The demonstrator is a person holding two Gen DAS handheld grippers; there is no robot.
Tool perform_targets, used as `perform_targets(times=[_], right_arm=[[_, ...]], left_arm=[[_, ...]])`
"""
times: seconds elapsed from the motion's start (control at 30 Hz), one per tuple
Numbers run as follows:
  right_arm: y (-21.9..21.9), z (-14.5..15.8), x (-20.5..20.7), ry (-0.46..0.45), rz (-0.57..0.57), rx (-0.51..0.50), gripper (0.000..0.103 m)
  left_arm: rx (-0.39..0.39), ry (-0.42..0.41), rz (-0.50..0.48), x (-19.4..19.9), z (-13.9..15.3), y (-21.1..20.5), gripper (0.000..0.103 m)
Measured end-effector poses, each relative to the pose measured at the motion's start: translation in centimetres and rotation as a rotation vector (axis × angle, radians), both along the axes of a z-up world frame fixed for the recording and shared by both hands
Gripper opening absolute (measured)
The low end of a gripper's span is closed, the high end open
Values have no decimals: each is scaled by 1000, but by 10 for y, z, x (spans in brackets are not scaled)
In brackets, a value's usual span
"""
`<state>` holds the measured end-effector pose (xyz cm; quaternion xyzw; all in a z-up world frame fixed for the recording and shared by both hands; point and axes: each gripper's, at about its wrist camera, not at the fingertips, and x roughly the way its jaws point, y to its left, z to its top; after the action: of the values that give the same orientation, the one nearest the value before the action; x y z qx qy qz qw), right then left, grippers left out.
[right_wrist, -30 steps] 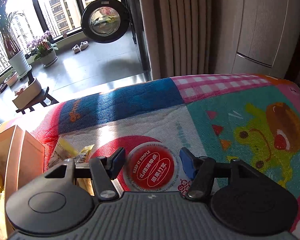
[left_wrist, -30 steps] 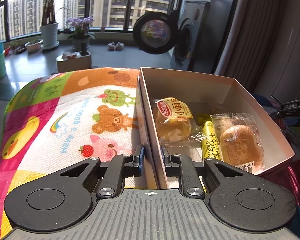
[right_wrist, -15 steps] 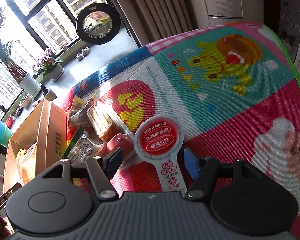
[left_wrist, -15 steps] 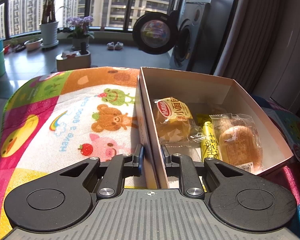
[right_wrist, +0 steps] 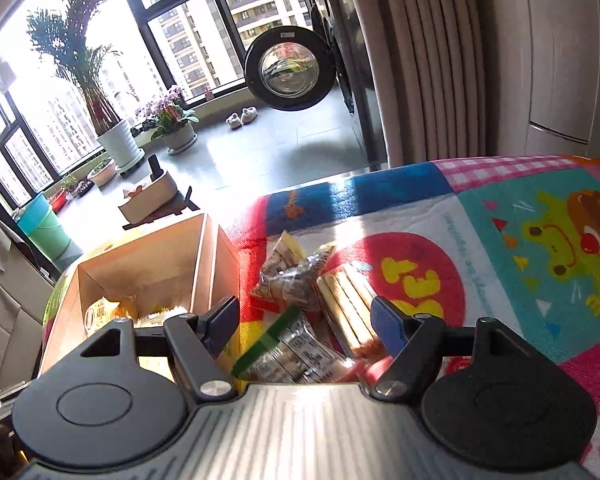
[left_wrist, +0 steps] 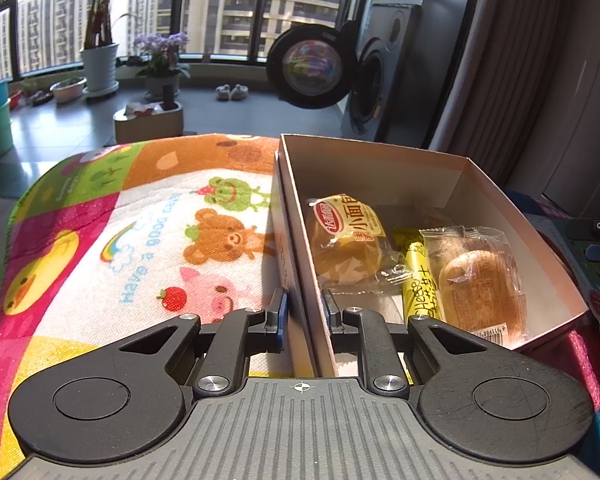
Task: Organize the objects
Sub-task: 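Grasp the white printed snack packet with the right gripper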
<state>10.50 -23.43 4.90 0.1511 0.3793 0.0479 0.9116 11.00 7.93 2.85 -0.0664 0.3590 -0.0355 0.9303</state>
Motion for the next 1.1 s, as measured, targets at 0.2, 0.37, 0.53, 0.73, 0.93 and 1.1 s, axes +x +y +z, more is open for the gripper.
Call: perform_targets(times=[0.2, 0.37, 0.53, 0.73, 0.93, 1.1], right_arm=[[13, -25, 81, 68, -76, 11, 73], [20, -43, 95, 105, -67, -18, 53], [19, -19, 61, 37, -29, -62, 42], [4, 24, -7, -57, -21, -72, 30], [-7, 47, -71, -21, 37, -102, 30], [-6, 39, -98, 51, 107, -149, 37]], left_arm=[[-1, 0, -4, 0, 0, 1, 19], [-6, 0, -10, 1, 0, 2, 19], [-10, 0, -8, 1, 0, 2, 19], [-10, 1, -7, 1, 0, 2, 19], [-10, 2, -9, 1, 0, 1, 19], [-12, 2, -7, 1, 0, 1, 19]])
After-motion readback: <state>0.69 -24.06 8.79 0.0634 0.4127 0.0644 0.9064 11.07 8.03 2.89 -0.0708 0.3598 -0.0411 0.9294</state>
